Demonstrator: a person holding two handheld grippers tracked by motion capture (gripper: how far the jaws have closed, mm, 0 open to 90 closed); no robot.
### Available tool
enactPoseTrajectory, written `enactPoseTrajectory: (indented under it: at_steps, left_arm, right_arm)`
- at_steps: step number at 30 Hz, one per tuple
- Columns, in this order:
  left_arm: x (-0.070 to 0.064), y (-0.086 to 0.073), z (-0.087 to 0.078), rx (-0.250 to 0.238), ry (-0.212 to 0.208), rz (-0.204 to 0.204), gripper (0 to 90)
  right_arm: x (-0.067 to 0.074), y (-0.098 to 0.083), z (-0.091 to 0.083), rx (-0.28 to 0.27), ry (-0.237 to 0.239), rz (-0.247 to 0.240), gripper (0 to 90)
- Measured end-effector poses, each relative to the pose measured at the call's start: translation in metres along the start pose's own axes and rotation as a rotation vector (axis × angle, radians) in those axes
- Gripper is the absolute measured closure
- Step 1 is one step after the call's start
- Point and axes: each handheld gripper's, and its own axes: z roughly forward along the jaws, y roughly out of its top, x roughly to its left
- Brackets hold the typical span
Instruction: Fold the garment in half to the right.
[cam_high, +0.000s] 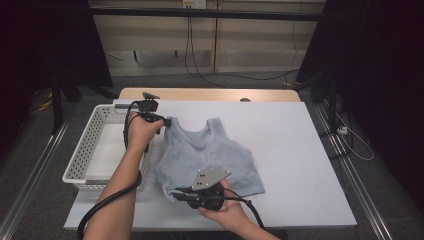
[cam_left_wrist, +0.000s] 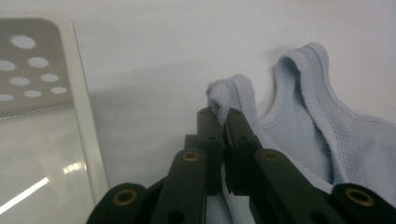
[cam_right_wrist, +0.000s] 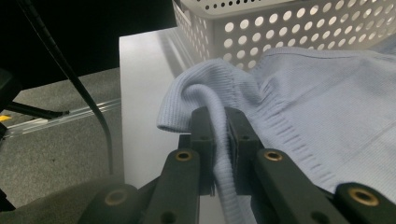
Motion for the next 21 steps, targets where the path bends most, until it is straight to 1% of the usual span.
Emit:
enactPoseTrajectory:
  at_steps: [8,9,11,14,21]
  left_arm:
    - [-0.0003,0.0016,-0.0035,0.003,0.006,-0.003,86.6]
    - [-0.0003,0.0021,-0.0043,0.008,0.001,0.0,86.6]
    - [-0.0013,0.0026,-0.0049,0.003,0.006,0.0,86.6]
    - [-0.0011,0.0029,-0.0058,0.009,0.008,0.005,86.6]
    - [0.0003,0.0025,-0.0069,0.012,0.015,-0.002,86.6]
  right_arm:
    - [0.0013,0.0014,-0.0005,-0.009,0.002,-0.004,84.1]
    - [0.0013,0.0014,-0.0006,-0.01,0.002,-0.004,84.0]
    - [0.0018,0.0015,-0.0009,-0.012,0.001,-0.002,84.1]
    - [0.0022,0.002,-0.0019,-0.015,0.0,-0.004,84.1]
    - [0.0042,0.004,-0.0041,-0.023,-0.001,-0.007,84.2]
